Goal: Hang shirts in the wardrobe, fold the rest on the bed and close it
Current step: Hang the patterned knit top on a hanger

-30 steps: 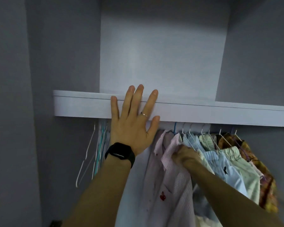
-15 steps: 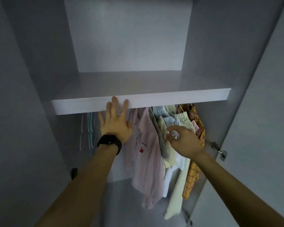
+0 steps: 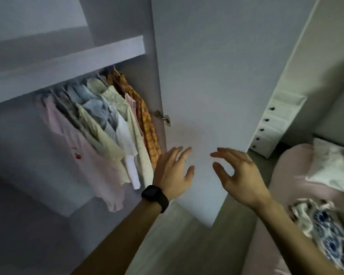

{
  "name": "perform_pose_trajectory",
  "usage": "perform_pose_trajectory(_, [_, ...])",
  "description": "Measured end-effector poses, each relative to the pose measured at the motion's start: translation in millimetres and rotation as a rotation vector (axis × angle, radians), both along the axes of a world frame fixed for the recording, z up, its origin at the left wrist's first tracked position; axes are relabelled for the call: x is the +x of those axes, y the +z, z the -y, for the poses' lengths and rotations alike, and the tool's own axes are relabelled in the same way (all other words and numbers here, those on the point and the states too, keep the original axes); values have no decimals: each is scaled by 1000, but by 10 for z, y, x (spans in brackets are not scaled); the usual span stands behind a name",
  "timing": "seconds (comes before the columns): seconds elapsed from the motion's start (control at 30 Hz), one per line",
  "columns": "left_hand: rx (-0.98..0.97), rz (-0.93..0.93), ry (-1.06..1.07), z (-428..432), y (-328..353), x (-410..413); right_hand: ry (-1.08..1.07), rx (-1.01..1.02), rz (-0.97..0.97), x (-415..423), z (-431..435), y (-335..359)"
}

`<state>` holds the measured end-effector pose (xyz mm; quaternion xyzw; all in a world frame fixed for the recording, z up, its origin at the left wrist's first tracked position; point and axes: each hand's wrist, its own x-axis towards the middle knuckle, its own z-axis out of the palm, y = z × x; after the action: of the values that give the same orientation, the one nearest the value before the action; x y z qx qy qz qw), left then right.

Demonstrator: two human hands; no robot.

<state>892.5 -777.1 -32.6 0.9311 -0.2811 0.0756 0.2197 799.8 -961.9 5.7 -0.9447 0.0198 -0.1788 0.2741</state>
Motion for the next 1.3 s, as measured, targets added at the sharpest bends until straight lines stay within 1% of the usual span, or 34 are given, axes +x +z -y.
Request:
perform_pose_trajectory(0.1, [15, 7, -249, 767, -144, -251, -200, 10, 1, -452, 610, -221])
perform_pose_trajectory(0.2, [-32, 42, -480, 1376, -270, -551, -430, 55, -36, -966, 1077, -418])
perform_pose_trajectory(0.23, [-45, 37, -505, 1442, -299, -610, -460, 60, -46, -1052, 1129, -474])
perform_pose_trajectory(0.3, [-49, -17, -613, 1792, -377, -749, -610, 67, -83, -1397, 1285, -594])
perform_pose_trajectory(0.37, [2, -71, -726, 2114, -469, -887, -778, 88, -100, -1780, 1383, -708])
perform_pose_trajectory(0.47, [55, -120, -852, 2433, -638, -1015, -971, 151, -178, -2230, 1331, -817])
perform_pose_trajectory(0.5, [68, -145, -914, 2548, -708, -1088, -1058, 169, -197, -2417, 1268, -855])
perform_pose_trajectory(0.57, [101, -178, -991, 2684, -865, -1170, -1168, 192, -228, -2681, 1105, -932])
perform_pose_trajectory(0.63, [162, -212, -1076, 2794, -1029, -1262, -1285, 220, -279, -2923, 913, -1004])
perform_pose_trajectory(0.7, [229, -205, -1130, 2866, -1175, -1337, -1376, 247, -317, -3099, 723, -1073])
perform_pose_trajectory(0.8, [264, -186, -1169, 2955, -1346, -1391, -1438, 290, -364, -3203, 568, -1197])
perform_pose_trajectory(0.93, [328, -205, -1131, 3136, -1519, -1426, -1440, 361, -405, -3246, 688, -1396])
perform_pose_trajectory(1.07, [372, -216, -1068, 3293, -1792, -1411, -1367, 418, -460, -3231, 1060, -1692])
perform_pose_trajectory(1.17, [433, -230, -1009, 3389, -2053, -1384, -1324, 468, -467, -3191, 1372, -1924])
perform_pose_trajectory(1.3, [509, -322, -849, 3619, -2709, -1473, -1184, 500, -526, -3124, 2047, -2492])
